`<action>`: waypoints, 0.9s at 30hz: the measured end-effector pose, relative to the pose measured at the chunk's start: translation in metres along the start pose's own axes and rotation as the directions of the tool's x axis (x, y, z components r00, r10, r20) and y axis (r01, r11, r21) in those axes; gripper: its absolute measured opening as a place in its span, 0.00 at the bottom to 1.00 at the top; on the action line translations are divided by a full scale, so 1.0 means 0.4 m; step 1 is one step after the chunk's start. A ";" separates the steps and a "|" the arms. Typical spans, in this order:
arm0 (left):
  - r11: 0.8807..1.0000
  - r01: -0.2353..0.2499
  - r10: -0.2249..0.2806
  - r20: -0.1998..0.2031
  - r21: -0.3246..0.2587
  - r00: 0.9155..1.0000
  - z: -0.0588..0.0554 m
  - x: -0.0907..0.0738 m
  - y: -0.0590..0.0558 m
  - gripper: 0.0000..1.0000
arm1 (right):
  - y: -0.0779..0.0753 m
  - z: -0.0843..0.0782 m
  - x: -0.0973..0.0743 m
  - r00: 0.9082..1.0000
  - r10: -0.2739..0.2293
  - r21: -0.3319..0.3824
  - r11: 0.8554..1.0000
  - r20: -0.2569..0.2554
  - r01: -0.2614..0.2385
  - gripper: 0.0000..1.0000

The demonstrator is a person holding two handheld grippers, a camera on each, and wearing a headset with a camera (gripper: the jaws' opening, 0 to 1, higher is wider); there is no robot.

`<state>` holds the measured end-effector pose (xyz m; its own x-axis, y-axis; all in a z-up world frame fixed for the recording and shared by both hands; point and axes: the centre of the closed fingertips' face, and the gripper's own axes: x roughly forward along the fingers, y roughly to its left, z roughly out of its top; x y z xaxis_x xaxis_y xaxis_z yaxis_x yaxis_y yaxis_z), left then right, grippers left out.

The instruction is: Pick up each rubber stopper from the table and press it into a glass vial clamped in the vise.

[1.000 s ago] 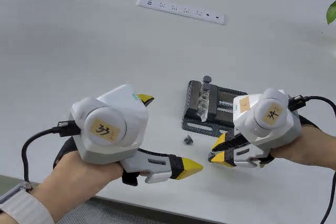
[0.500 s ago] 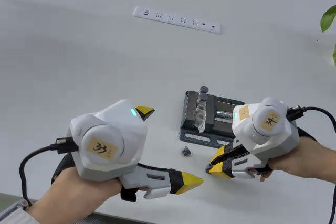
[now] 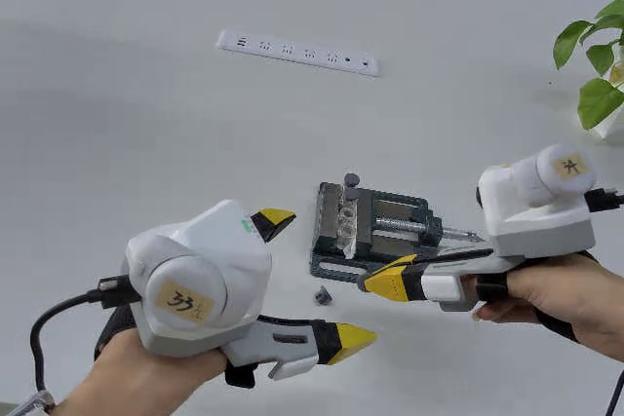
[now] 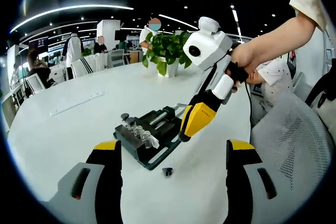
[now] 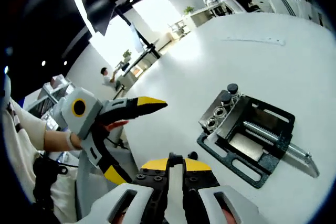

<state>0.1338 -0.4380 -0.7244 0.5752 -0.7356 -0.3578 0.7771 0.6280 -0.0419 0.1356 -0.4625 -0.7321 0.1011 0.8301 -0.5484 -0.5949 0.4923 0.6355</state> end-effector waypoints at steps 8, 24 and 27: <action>0.998 0.013 -0.016 0.053 0.054 0.998 0.033 0.012 -0.026 0.51 | 0.058 0.045 -0.034 0.983 0.104 0.223 0.965 0.153 -0.137 0.04; 0.999 0.038 -0.043 0.163 0.038 0.986 0.103 -0.003 -0.042 0.15 | 0.116 0.047 -0.049 0.921 0.232 0.502 0.783 0.313 -0.367 0.04; 0.998 0.048 -0.053 0.177 0.029 0.983 0.114 -0.006 -0.049 0.11 | 0.114 0.047 -0.052 0.919 0.241 0.510 0.774 0.312 -0.376 0.04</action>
<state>0.1288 -0.4601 -0.6803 0.5698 -0.8009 -0.1841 0.8109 0.5843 -0.0320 0.1215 -0.4524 -0.6815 0.1981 0.9632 -0.1817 -0.0918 0.2028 0.9749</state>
